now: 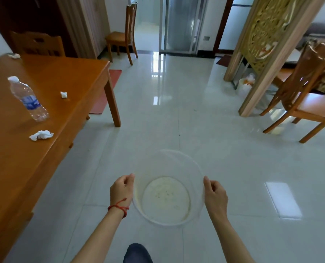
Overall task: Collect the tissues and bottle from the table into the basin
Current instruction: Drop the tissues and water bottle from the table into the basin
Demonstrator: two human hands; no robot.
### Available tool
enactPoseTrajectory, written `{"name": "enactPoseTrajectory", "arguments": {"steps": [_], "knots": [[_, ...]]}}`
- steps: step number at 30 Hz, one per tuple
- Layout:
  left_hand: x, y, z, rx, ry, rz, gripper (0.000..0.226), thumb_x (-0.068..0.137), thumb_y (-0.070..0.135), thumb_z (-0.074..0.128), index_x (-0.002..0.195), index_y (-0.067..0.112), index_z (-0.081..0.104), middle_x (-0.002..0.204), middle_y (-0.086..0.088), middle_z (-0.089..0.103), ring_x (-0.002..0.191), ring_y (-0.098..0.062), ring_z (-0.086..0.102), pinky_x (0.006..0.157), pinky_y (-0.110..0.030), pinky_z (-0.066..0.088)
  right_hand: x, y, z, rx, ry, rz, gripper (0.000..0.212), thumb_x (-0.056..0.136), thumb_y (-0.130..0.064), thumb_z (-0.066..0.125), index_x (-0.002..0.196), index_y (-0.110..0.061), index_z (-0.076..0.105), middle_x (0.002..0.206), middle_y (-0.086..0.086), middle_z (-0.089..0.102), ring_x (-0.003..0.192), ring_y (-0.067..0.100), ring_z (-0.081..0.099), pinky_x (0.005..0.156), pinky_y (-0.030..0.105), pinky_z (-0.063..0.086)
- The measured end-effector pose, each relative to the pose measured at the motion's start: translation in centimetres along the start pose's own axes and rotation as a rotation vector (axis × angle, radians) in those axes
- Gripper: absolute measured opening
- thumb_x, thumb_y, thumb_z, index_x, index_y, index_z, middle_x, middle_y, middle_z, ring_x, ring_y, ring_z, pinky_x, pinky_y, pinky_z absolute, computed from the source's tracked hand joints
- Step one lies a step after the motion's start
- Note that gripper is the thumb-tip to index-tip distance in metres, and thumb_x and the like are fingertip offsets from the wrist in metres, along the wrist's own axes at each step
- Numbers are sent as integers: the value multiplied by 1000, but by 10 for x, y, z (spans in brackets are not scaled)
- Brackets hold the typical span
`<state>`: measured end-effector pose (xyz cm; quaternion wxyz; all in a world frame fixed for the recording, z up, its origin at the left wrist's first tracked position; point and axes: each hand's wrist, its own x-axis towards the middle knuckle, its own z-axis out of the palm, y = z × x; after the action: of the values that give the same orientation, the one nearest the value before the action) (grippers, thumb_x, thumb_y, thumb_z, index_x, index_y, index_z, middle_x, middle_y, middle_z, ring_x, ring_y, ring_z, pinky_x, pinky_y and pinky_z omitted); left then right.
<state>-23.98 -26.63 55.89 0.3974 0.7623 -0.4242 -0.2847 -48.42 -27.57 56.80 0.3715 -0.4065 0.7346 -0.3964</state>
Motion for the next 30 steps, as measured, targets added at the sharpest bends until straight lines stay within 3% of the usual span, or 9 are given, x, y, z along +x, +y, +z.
{"name": "enactPoseTrajectory", "arguments": {"steps": [10, 15, 21, 30], "knots": [[127, 34, 28, 18, 28, 26, 47, 90, 25, 49, 48, 17, 30, 48, -1, 34, 51, -19, 34, 49, -30, 27, 115, -53, 60, -4, -16, -15, 32, 91, -33, 49, 84, -5, 62, 74, 2, 61, 68, 12, 53, 57, 22, 37], [200, 49, 37, 4, 43, -8, 44, 89, 25, 49, 49, 14, 34, 49, -3, 38, 51, -21, 38, 49, -29, 29, 174, -93, 99, 8, -36, -15, 32, 91, -34, 49, 82, -6, 61, 73, 2, 61, 69, 16, 55, 57, 23, 38], [270, 65, 45, -7, 71, -23, 39, 89, 23, 49, 54, 8, 41, 53, -9, 44, 53, -21, 41, 50, -28, 31, 234, -135, 136, 23, -75, -42, 29, 91, -33, 50, 82, -9, 62, 76, 1, 62, 71, 9, 55, 58, 21, 38], [337, 65, 55, -29, 230, -153, 41, 89, 25, 50, 53, 7, 41, 53, -12, 43, 53, -23, 41, 49, -30, 28, 328, -179, 202, -62, -276, -126, 29, 90, -33, 51, 80, -9, 63, 75, 0, 63, 70, 9, 55, 59, 21, 39]]}}
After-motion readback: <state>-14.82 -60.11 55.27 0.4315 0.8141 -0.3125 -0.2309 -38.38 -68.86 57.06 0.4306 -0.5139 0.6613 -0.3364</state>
